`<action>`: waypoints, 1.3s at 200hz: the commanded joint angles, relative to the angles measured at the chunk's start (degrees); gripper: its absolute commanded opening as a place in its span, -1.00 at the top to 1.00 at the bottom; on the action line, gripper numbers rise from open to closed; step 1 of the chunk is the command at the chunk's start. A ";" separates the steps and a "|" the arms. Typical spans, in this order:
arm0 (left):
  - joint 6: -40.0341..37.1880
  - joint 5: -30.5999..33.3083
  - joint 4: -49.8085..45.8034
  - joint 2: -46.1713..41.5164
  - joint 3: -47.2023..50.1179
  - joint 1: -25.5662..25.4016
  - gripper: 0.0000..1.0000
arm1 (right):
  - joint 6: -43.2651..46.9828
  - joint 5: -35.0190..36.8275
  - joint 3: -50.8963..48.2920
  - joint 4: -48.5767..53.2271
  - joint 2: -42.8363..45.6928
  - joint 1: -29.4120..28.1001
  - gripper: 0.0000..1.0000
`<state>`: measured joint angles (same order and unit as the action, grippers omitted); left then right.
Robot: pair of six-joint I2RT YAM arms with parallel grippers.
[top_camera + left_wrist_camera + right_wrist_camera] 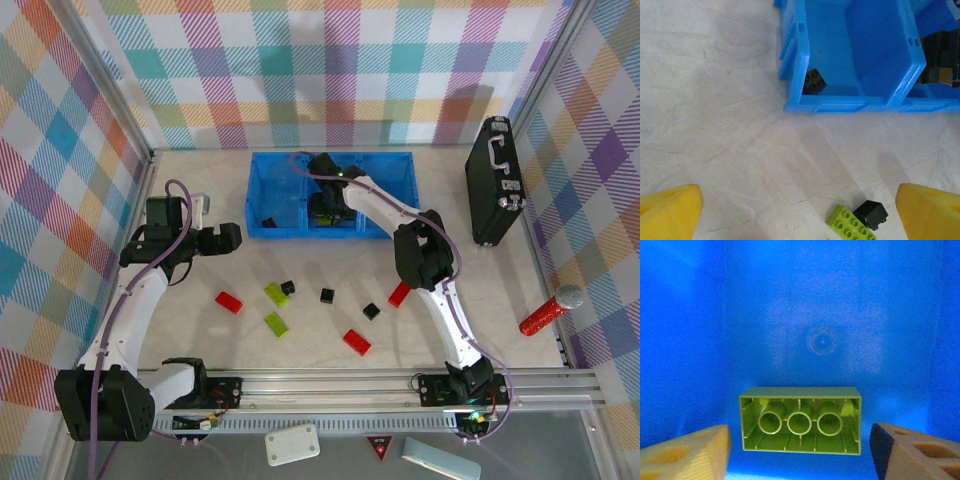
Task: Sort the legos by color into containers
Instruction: Place the lego in the container, then pick up the lego from the center of the table.
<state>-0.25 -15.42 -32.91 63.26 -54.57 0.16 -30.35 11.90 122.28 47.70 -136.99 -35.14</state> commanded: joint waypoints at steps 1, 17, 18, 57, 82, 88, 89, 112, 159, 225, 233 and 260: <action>0.05 -0.75 -0.58 -0.50 0.29 0.76 -0.97 | 0.77 -0.47 1.90 1.69 3.69 0.42 -0.48; 0.07 -0.74 -0.56 -0.47 0.34 0.80 -0.97 | 0.77 -0.39 1.86 2.07 4.58 0.42 -0.48; 0.07 -0.75 -0.57 -0.45 0.34 0.80 -0.97 | 0.79 -0.39 1.88 2.10 4.65 0.42 -0.48; 0.08 -1.08 -0.40 -0.51 0.26 0.80 -0.97 | 1.14 -0.32 0.08 2.92 8.88 0.33 -0.48; 0.12 -1.28 -0.30 -0.38 0.25 0.78 -0.97 | 1.69 0.39 -1.75 3.51 12.19 0.38 -0.48; 0.10 -1.32 -0.23 -0.40 0.25 0.80 -0.97 | 1.84 0.56 -2.26 3.61 13.04 0.34 -0.47; 0.13 -1.34 -0.27 -0.37 0.25 0.80 -0.97 | 1.90 0.57 -2.33 3.62 13.18 0.34 -0.47; 0.15 -1.32 -0.23 -0.36 0.16 0.80 -0.97 | 2.29 1.06 -4.61 3.94 16.66 0.40 -0.47; 0.14 -1.30 -0.23 -0.43 0.13 0.79 -0.97 | 2.07 3.06 -13.83 3.82 25.54 0.61 -0.47; 0.15 -1.37 -0.37 -0.47 0.08 0.80 -0.97 | -3.10 3.06 -37.61 0.17 42.27 0.59 -0.47; 0.09 -1.30 -0.40 -0.48 0.13 0.80 -0.97 | -4.04 2.81 -40.90 -0.19 44.25 0.60 -0.48; 0.09 -1.19 -0.41 -0.48 0.05 0.80 -0.97 | -7.16 2.50 -51.60 -1.27 50.75 0.56 -0.49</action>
<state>-0.25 -15.59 -32.91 63.26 -54.57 0.16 -33.32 14.52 77.62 47.53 -91.00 -34.83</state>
